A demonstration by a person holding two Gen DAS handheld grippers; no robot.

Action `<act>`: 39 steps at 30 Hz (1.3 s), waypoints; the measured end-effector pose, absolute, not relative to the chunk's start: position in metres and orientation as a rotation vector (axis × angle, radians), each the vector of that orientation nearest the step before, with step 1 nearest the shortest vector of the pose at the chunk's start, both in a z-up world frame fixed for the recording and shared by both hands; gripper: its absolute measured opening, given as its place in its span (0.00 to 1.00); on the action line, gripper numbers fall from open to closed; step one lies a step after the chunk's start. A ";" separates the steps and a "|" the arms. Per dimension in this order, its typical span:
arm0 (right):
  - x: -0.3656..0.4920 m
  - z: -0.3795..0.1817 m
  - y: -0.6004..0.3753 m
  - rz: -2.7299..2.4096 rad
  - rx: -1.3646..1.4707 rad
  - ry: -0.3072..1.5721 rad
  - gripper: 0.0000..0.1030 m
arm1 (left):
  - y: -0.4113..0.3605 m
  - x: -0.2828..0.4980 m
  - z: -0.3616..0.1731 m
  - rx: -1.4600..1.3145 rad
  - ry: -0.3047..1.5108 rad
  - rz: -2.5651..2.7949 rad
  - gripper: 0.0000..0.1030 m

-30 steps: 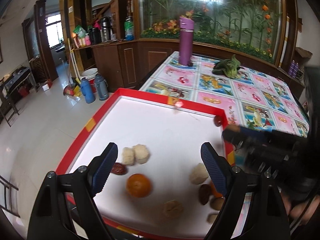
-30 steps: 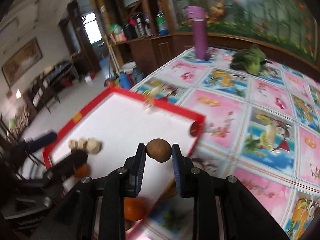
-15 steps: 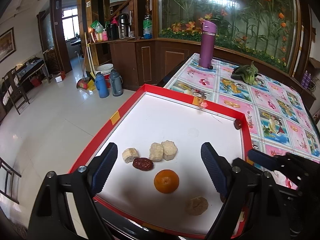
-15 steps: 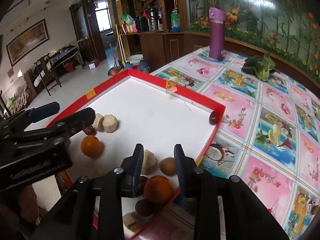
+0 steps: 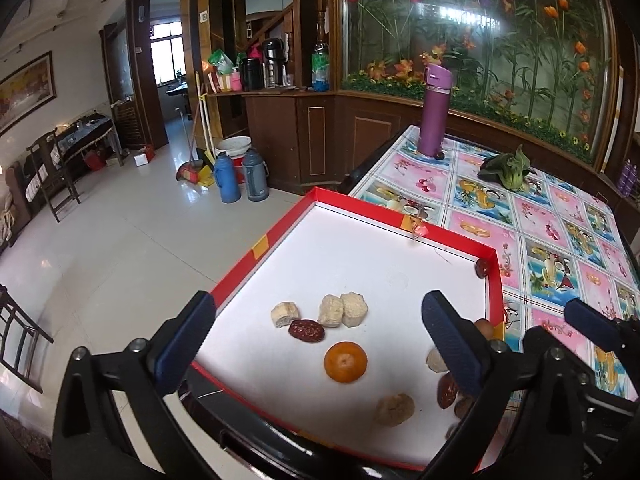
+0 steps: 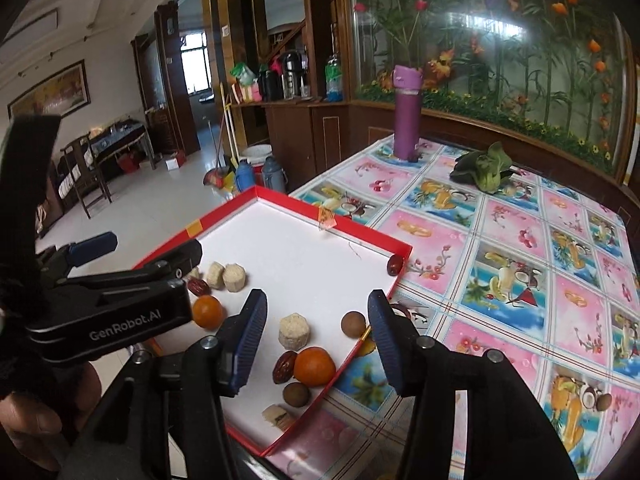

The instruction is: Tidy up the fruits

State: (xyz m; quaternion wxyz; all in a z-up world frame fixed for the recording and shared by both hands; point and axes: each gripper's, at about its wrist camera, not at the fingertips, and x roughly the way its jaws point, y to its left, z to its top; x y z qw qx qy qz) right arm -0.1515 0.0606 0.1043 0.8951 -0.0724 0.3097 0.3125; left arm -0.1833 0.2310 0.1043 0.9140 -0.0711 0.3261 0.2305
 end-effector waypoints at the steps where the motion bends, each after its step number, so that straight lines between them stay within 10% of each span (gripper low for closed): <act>1: -0.154 0.108 0.059 0.650 -0.142 0.633 0.52 | 0.230 -0.186 0.107 -0.137 0.662 0.480 1.00; 39: -0.185 0.123 0.068 0.707 -0.086 0.593 0.64 | 0.252 -0.219 0.113 -0.166 0.660 0.548 1.00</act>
